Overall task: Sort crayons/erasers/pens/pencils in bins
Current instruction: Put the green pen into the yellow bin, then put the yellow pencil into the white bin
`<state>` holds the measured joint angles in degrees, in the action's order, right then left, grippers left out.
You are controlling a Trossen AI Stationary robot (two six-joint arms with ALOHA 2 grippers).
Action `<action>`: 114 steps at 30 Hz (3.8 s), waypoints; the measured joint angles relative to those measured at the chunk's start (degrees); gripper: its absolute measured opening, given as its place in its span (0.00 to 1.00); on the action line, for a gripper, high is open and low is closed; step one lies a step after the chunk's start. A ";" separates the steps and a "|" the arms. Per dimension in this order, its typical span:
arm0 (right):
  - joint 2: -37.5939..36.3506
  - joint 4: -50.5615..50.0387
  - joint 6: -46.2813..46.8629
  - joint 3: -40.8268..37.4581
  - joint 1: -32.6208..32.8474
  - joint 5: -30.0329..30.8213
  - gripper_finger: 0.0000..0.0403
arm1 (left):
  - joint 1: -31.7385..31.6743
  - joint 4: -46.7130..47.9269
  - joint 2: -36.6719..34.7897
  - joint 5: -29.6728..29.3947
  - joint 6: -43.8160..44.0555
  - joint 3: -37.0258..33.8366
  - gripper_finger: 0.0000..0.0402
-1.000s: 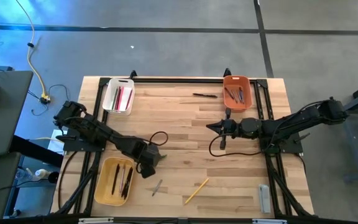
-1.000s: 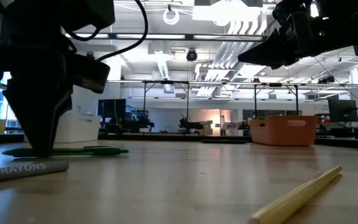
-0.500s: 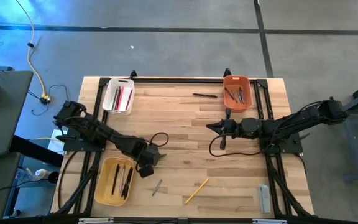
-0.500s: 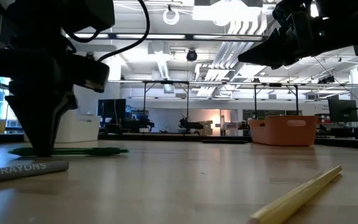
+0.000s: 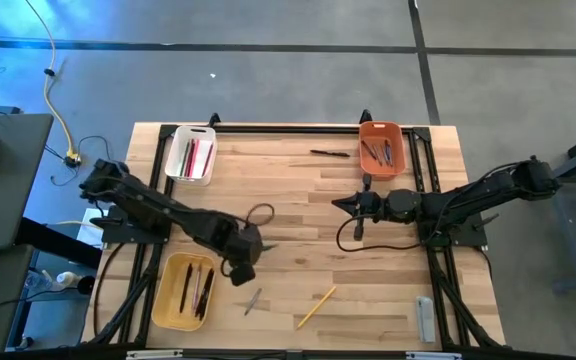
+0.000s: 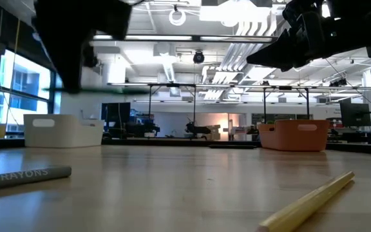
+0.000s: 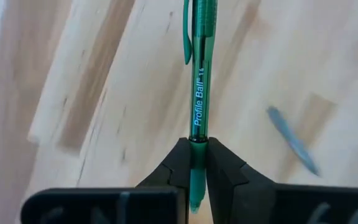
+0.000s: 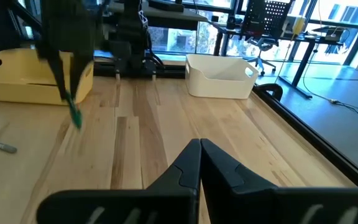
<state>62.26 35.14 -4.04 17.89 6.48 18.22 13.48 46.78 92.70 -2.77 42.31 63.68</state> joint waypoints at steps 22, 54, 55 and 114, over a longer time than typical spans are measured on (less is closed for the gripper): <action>0.39 -1.49 0.57 0.00 0.00 0.00 0.00 | 39.20 20.12 -8.75 -2.95 77.18 0.93 0.02; 0.42 -0.79 0.64 0.00 -0.01 0.02 0.00 | 42.84 22.13 -11.83 -6.84 60.34 -3.54 0.27; 0.42 -0.54 0.62 0.00 -0.01 0.02 0.00 | 42.48 22.10 -12.80 -10.37 56.50 -2.72 0.26; 48.19 -73.73 21.96 56.62 22.09 -18.86 0.36 | -19.08 -110.15 -14.46 14.40 -41.91 -50.80 0.00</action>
<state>110.45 -38.60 17.92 74.51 28.57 -0.64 -5.61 -63.36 78.24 11.63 0.40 12.88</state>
